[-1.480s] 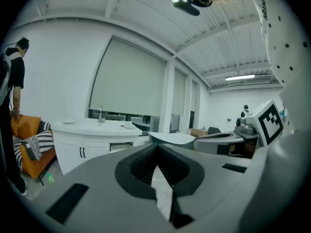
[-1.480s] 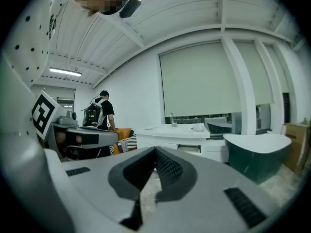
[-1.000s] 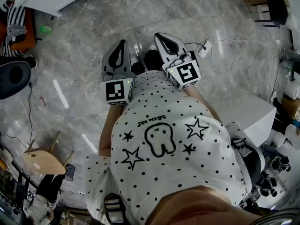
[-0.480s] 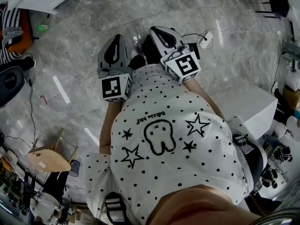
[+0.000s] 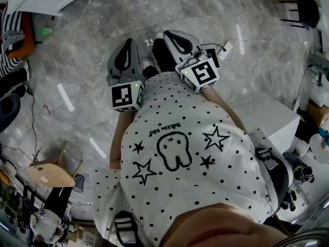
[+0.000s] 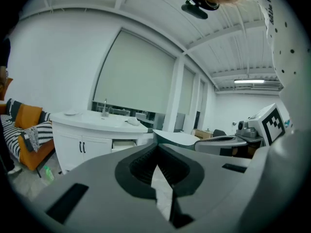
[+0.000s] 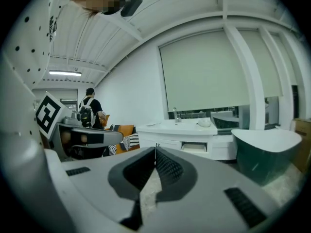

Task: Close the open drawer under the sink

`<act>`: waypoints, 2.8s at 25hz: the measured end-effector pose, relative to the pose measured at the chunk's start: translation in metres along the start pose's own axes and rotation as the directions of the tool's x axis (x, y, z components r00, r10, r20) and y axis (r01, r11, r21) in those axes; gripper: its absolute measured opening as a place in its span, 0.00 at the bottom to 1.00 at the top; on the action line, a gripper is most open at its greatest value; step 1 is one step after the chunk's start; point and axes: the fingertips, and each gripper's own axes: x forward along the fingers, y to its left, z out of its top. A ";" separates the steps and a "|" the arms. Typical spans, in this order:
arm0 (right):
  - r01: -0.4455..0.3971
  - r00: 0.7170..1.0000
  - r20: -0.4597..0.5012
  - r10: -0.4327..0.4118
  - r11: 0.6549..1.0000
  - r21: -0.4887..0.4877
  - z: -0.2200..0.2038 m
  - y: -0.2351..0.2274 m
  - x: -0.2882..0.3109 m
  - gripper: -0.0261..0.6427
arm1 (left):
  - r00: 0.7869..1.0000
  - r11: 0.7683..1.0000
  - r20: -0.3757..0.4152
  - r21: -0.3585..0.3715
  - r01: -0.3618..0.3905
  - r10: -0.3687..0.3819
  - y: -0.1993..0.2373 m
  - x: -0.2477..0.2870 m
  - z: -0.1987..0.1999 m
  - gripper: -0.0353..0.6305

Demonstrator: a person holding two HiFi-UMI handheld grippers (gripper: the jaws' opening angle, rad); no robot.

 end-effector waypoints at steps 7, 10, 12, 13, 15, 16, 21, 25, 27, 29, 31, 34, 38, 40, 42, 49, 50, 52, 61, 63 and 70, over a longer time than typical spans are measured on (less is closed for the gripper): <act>-0.020 1.000 0.023 0.020 1.000 0.000 0.021 -0.051 0.022 0.06 | 0.999 0.998 0.005 -0.018 -0.053 0.053 0.003 0.047 0.017 0.06; -0.040 0.999 0.036 0.040 0.999 0.002 0.030 -0.070 0.030 0.06 | 0.997 0.997 0.025 -0.021 -0.079 0.079 0.003 0.064 0.027 0.06; -0.054 0.998 0.043 0.054 0.999 0.005 0.034 -0.082 0.035 0.06 | 0.995 0.995 0.038 -0.018 -0.095 0.096 0.004 0.074 0.034 0.06; -0.061 0.997 0.046 0.061 0.998 0.005 0.036 -0.088 0.037 0.06 | 0.993 0.994 0.045 -0.015 -0.105 0.106 0.004 0.079 0.037 0.06; -0.073 0.996 0.053 0.073 0.997 0.001 0.040 -0.099 0.040 0.06 | 0.990 0.991 0.060 -0.012 -0.130 0.130 0.007 0.089 0.046 0.06; -0.078 0.995 0.058 0.078 0.997 -0.005 0.043 -0.105 0.042 0.06 | 0.987 0.989 0.068 -0.011 -0.144 0.145 0.008 0.093 0.050 0.06; -0.092 0.994 0.064 0.093 0.996 -0.012 0.047 -0.132 0.045 0.06 | 0.974 0.978 0.090 -0.023 -0.208 0.209 0.009 0.109 0.058 0.06; -0.089 0.994 0.057 0.089 0.996 0.000 0.044 -0.150 0.048 0.06 | 0.972 0.976 0.087 -0.042 -0.215 0.218 0.004 0.123 0.056 0.06; -0.083 0.995 0.053 0.082 0.997 0.004 0.043 -0.158 0.048 0.06 | 0.974 0.977 0.083 -0.040 -0.209 0.212 -0.001 0.128 0.057 0.06; -0.073 0.996 0.052 0.072 0.997 0.011 0.042 -0.166 0.048 0.06 | 0.976 0.979 0.078 -0.038 -0.202 0.205 -0.003 0.135 0.058 0.06; -0.060 0.997 0.057 0.059 0.998 0.021 0.042 -0.172 0.049 0.06 | 0.978 0.980 0.072 -0.039 -0.195 0.197 -0.003 0.143 0.058 0.06; -0.040 0.998 0.060 0.038 0.999 0.031 0.044 -0.184 0.057 0.06 | 0.982 0.983 0.066 -0.043 -0.177 0.180 -0.001 0.159 0.058 0.06; -0.026 0.999 0.040 0.025 0.999 0.035 0.044 -0.195 0.069 0.06 | 0.985 0.986 0.057 -0.044 -0.158 0.161 0.006 0.178 0.064 0.06; -0.019 0.999 0.028 0.018 0.999 0.029 0.047 -0.201 0.077 0.06 | 0.987 0.988 0.051 -0.049 -0.150 0.152 0.011 0.188 0.067 0.06; -0.011 1.000 0.022 0.010 1.000 0.029 0.051 -0.206 0.088 0.06 | 0.989 0.989 0.042 -0.054 -0.141 0.143 0.018 0.199 0.069 0.06; -0.008 1.000 0.018 0.007 1.000 0.024 0.069 -0.213 0.135 0.06 | 0.996 0.995 0.007 -0.033 -0.090 0.091 0.048 0.233 0.085 0.06; -0.009 1.000 0.018 0.008 1.000 0.025 0.070 -0.213 0.143 0.06 | 0.996 0.996 0.000 -0.029 -0.087 0.087 0.055 0.238 0.087 0.06; -0.012 1.000 0.015 0.011 1.000 0.022 0.073 -0.212 0.160 0.06 | 0.997 0.997 -0.015 -0.030 -0.075 0.074 0.067 0.247 0.088 0.06; 0.006 1.000 0.020 -0.007 1.000 0.024 0.088 -0.212 0.216 0.06 | 0.998 0.999 -0.052 -0.030 -0.020 0.018 0.112 0.277 0.096 0.06; 0.011 1.000 0.021 -0.012 0.999 0.034 0.090 -0.210 0.227 0.06 | 0.998 0.999 -0.053 -0.037 -0.018 0.016 0.123 0.281 0.097 0.06; 0.037 0.999 0.032 -0.038 0.998 0.053 0.093 -0.207 0.255 0.06 | 0.999 0.998 -0.042 -0.062 0.027 -0.029 0.155 0.290 0.100 0.06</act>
